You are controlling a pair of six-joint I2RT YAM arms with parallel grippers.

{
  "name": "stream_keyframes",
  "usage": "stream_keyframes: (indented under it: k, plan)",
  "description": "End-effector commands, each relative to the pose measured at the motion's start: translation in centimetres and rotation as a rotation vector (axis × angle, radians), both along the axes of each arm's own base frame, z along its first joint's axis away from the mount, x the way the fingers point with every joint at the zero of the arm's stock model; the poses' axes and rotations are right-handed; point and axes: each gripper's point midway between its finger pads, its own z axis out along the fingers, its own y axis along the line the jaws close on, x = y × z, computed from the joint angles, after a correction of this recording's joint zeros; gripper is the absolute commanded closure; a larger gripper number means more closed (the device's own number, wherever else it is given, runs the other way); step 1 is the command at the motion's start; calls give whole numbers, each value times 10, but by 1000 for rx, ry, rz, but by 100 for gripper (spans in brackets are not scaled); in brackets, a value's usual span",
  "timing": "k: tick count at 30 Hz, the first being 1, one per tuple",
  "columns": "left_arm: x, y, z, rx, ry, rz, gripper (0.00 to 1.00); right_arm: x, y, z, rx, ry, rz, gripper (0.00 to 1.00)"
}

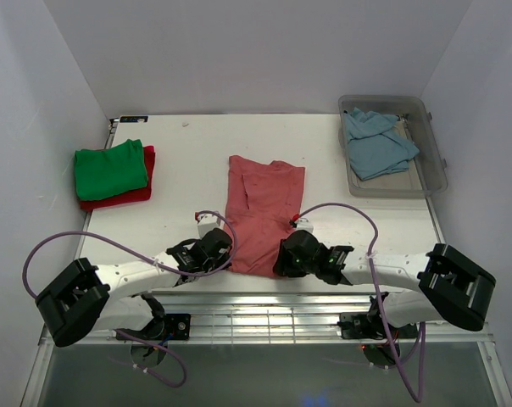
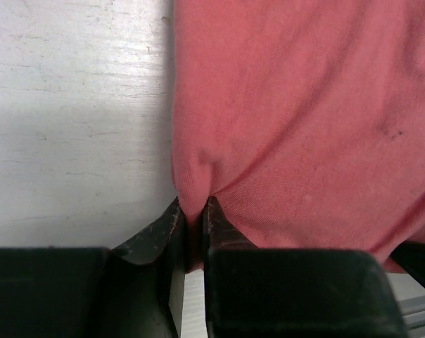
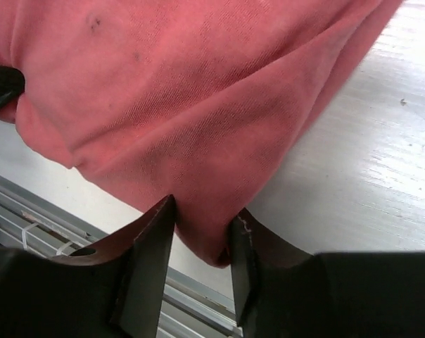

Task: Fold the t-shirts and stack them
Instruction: Fold the tshirt

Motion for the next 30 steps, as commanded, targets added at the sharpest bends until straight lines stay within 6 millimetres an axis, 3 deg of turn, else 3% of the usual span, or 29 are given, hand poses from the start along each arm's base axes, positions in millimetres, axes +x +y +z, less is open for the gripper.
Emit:
stream_keyframes:
  k: [1,2,3,5,9,12,18,25,29,30]
  plan:
    - [-28,23,-32,94,126,-20,83,-21,-22,-30,-152,84,15,60]
    - [-29,24,-33,98,128,-20,92,-21,-26,-31,-176,88,14,66]
    - [-29,24,-33,101,127,-22,96,-19,-24,-28,-183,82,11,80]
    - [-30,26,-34,105,129,-21,100,-17,-29,-26,-216,67,-8,91]
    - [-29,32,-29,122,125,8,100,-21,-53,-26,-304,69,-42,92]
    - [-28,32,-24,120,116,1,100,-24,-59,-23,-292,63,-64,92]
    - [-36,10,-5,20,132,-89,100,-32,-67,-16,-275,74,-65,92]
    - [-55,-12,39,-73,123,-144,100,-39,-46,24,-236,41,6,92]
    - [-38,-25,90,-114,12,-134,100,-26,-35,61,-208,-24,-14,92]
    - [-26,-29,114,-124,-44,-117,100,-19,-28,79,-186,-50,-22,92]
